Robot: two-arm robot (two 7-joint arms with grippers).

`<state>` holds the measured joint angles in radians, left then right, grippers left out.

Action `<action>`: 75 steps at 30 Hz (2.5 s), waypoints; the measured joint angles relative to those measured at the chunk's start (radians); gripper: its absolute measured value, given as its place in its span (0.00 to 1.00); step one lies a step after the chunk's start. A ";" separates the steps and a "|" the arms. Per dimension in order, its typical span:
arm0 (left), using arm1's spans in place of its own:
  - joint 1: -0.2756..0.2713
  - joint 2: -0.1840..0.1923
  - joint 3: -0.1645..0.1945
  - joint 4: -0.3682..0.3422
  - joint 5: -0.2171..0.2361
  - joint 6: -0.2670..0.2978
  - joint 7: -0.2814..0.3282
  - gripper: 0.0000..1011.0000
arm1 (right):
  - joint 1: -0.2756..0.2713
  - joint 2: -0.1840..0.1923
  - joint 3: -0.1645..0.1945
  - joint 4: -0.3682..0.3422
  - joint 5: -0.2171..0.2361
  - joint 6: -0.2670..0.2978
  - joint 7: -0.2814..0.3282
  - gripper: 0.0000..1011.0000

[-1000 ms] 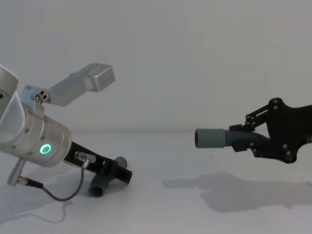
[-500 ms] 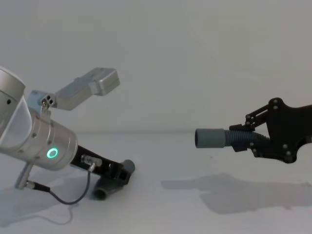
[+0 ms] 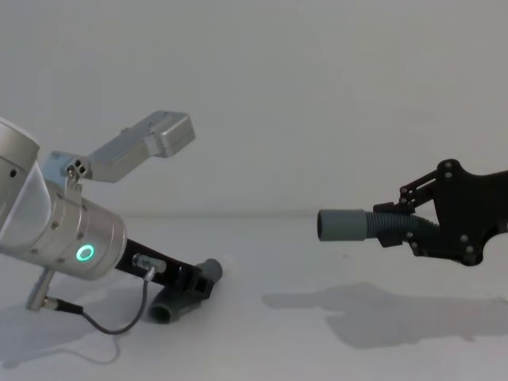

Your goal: Use both hands to pick up one end of the pipe from the table, align the ends, and insert them.

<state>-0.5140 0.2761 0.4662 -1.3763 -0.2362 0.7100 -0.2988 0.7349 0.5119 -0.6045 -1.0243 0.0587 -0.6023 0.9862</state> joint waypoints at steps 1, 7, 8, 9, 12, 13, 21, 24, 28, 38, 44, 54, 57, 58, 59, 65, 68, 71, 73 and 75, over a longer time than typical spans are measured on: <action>-0.002 0.001 0.002 0.003 0.001 -0.005 -0.004 0.33 | 0.000 0.000 0.000 0.000 0.000 0.000 0.000 0.23; -0.026 0.010 0.016 0.028 0.005 -0.058 -0.057 0.33 | 0.000 0.000 0.000 0.000 0.000 0.000 0.000 0.23; -0.030 0.012 0.018 0.031 0.005 -0.065 -0.067 0.33 | 0.000 0.000 0.000 0.000 0.000 0.000 0.000 0.23; -0.033 0.013 0.020 0.034 0.005 -0.072 -0.074 0.33 | 0.000 0.000 0.000 0.000 0.000 0.000 0.000 0.23; -0.054 0.021 0.031 0.051 0.003 -0.111 -0.120 0.33 | 0.000 0.000 0.000 0.000 0.000 0.000 0.000 0.23; -0.058 0.022 0.033 0.055 0.003 -0.119 -0.129 0.33 | 0.000 0.000 0.000 0.000 0.000 0.000 0.000 0.23; -0.101 0.040 0.054 0.087 -0.014 -0.197 -0.234 0.33 | 0.000 0.000 0.000 0.000 0.000 0.000 0.000 0.23; -0.118 0.049 0.062 0.098 -0.023 -0.224 -0.276 0.33 | 0.000 0.000 0.000 0.000 0.000 0.000 0.000 0.23; -0.136 0.061 0.071 0.109 -0.036 -0.258 -0.335 0.33 | 0.000 0.000 0.000 0.000 0.000 0.000 0.000 0.23; -0.190 0.104 0.099 0.130 -0.078 -0.330 -0.514 0.33 | 0.000 0.000 0.000 0.000 0.000 0.000 0.000 0.23; -0.215 0.132 0.109 0.133 -0.101 -0.355 -0.607 0.33 | 0.000 0.000 0.000 0.000 0.000 0.000 0.000 0.23; -0.260 0.192 0.128 0.133 -0.145 -0.396 -0.785 0.33 | 0.000 0.000 0.000 0.000 0.000 0.000 0.000 0.23; -0.274 0.212 0.135 0.130 -0.157 -0.403 -0.840 0.33 | 0.000 0.000 0.000 0.000 0.000 0.000 0.000 0.23; -0.277 0.217 0.136 0.129 -0.159 -0.404 -0.848 0.33 | 0.000 0.000 0.000 0.000 0.000 0.000 0.000 0.23; -0.279 0.220 0.137 0.129 -0.161 -0.405 -0.858 0.33 | 0.000 0.000 0.000 0.000 0.000 0.000 0.000 0.23; -0.301 0.237 0.152 0.136 -0.170 -0.408 -0.912 0.33 | 0.000 0.000 0.000 0.000 0.000 0.000 0.000 0.23; -0.311 0.239 0.160 0.146 -0.171 -0.411 -0.932 0.33 | 0.000 0.000 0.000 0.000 0.000 0.000 0.000 0.23; -0.324 0.240 0.171 0.161 -0.172 -0.414 -0.950 0.33 | 0.000 0.000 0.000 0.000 0.000 0.000 0.000 0.23; -0.326 0.240 0.173 0.164 -0.172 -0.415 -0.953 0.33 | 0.000 0.000 0.000 0.000 0.000 0.000 0.000 0.23; -0.333 0.239 0.180 0.174 -0.172 -0.417 -0.963 0.33 | 0.000 0.000 0.000 0.000 0.000 0.000 0.000 0.23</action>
<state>-0.8475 0.5152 0.6463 -1.2026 -0.4082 0.2927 -1.2616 0.7349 0.5119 -0.6044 -1.0243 0.0587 -0.6023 0.9862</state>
